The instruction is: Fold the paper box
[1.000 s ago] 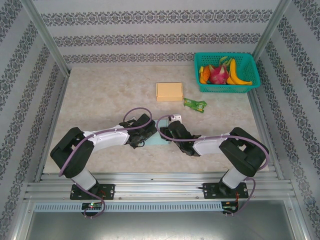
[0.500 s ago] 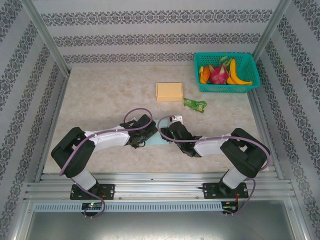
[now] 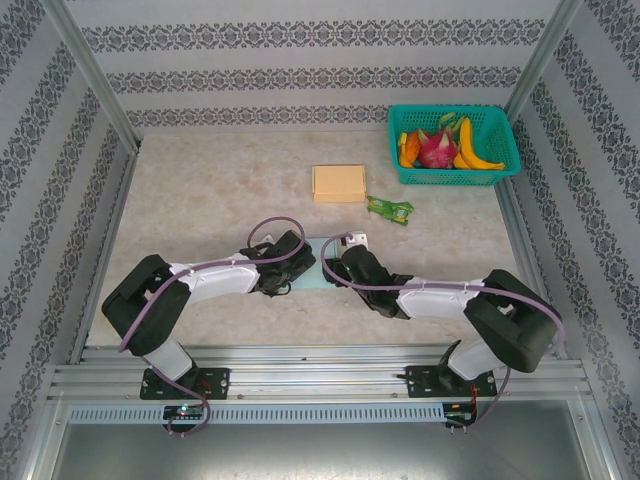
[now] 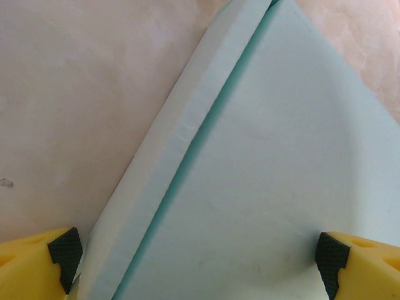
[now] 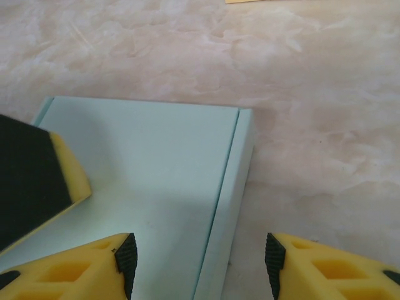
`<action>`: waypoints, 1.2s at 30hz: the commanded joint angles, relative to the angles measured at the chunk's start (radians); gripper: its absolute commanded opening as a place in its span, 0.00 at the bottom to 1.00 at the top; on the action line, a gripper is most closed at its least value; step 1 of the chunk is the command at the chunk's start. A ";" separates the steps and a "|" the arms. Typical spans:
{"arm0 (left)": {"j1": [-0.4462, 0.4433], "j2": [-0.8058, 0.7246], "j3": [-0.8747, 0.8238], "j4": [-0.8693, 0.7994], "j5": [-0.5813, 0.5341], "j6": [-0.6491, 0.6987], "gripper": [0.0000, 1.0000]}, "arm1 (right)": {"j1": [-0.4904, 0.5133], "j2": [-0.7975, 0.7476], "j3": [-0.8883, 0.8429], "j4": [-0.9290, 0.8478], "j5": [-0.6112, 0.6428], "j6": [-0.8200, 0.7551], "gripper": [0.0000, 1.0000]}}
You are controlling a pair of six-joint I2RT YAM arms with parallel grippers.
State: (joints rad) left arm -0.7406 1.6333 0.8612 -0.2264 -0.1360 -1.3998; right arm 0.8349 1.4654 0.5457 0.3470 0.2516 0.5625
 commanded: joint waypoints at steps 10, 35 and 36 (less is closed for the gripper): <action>-0.009 0.017 -0.066 -0.088 -0.029 -0.007 0.97 | 0.053 -0.090 -0.047 -0.114 -0.003 0.053 0.54; -0.009 0.019 -0.082 -0.079 -0.036 -0.019 0.97 | 0.061 -0.049 -0.066 -0.070 -0.181 0.120 0.46; -0.009 0.019 -0.082 -0.079 -0.037 -0.019 0.97 | 0.060 -0.053 -0.066 -0.075 -0.180 0.122 0.47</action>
State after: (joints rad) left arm -0.7406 1.6173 0.8303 -0.1894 -0.1425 -1.4002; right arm 0.8867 1.4361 0.4881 0.2790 0.1085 0.6678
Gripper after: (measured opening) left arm 0.971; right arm 0.462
